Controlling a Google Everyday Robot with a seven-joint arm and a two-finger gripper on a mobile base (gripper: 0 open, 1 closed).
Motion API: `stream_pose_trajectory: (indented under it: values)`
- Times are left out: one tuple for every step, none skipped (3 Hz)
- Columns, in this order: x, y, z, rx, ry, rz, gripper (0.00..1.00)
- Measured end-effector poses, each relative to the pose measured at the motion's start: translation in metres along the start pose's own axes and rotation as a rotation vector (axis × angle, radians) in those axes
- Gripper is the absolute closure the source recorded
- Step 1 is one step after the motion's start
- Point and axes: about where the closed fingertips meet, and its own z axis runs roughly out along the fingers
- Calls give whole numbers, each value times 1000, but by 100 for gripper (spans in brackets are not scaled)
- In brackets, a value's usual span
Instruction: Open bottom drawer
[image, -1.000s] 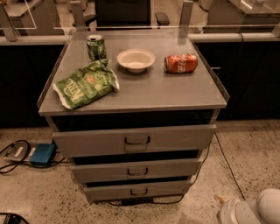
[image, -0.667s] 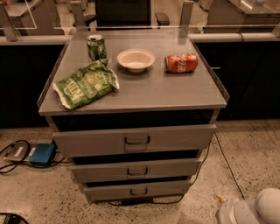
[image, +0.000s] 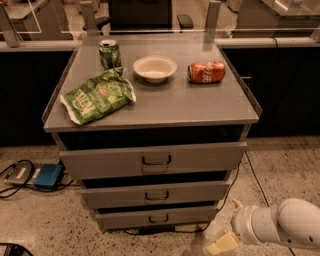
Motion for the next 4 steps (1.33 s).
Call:
stream_pose_trajectory:
  values:
    - [-42, -16, 8, 53, -104, -85, 0]
    - [-40, -20, 15, 65, -100, -89, 0]
    - [-29, -31, 37, 108, -67, -103, 0]
    - [32, -70, 92, 156, 52, -87, 0]
